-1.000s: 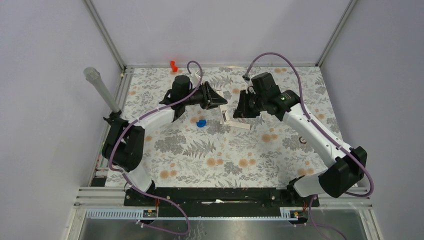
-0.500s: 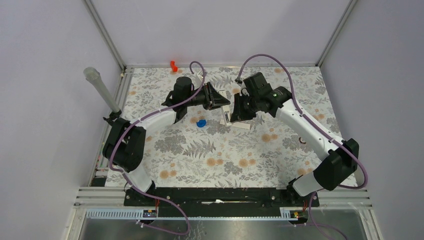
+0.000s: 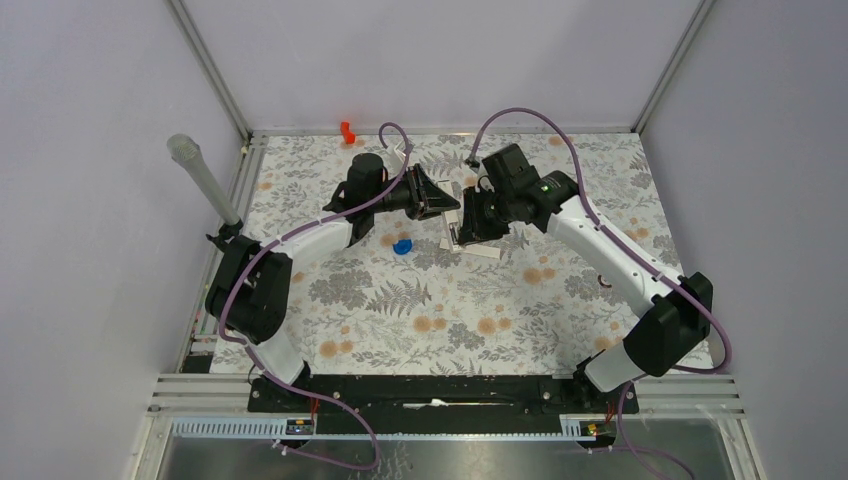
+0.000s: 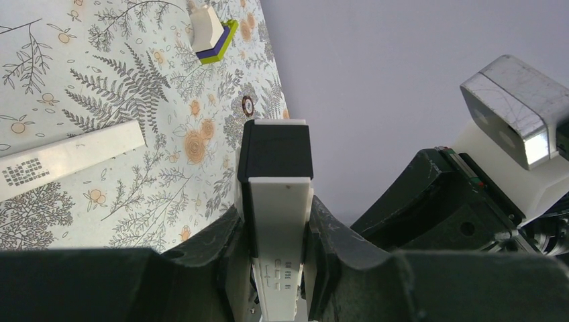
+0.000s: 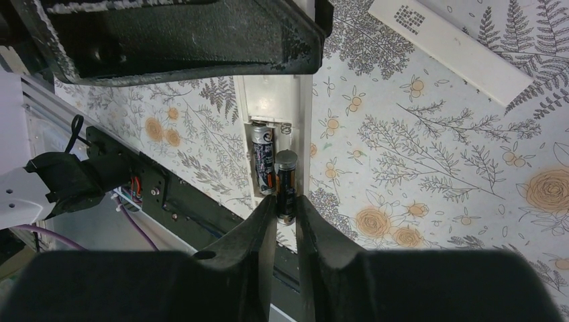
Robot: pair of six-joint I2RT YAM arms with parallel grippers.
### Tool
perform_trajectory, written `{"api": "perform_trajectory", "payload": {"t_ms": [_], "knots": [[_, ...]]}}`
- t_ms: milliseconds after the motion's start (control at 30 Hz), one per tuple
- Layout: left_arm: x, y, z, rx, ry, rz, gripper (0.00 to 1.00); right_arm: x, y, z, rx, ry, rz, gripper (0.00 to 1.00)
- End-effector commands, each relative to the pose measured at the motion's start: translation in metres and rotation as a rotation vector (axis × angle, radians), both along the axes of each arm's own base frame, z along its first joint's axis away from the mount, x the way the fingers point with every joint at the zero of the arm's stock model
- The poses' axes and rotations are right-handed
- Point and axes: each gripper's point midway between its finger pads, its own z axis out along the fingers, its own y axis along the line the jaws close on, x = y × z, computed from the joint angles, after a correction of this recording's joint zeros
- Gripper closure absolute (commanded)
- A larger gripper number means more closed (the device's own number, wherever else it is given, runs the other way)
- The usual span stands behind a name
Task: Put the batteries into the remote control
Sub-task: Load the battery into the remote control.
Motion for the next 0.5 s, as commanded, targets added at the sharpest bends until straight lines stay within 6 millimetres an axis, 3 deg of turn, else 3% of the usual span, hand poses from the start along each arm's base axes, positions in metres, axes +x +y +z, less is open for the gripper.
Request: {"api": "perform_trajectory", "payload": {"t_ms": [0, 300, 467], "knots": [[-0.005, -0.004, 0.018, -0.052, -0.066, -0.043, 1.00, 0.003, 0.010, 0.011, 0.023, -0.033, 0.034, 0.76], [-0.005, -0.004, 0.017, -0.055, -0.059, -0.047, 1.00, 0.010, 0.011, 0.015, 0.029, -0.053, 0.011, 0.69], [-0.004, -0.005, 0.021, -0.075, -0.045, -0.049, 1.00, 0.015, 0.013, 0.030, 0.056, -0.080, -0.026, 0.65]]}}
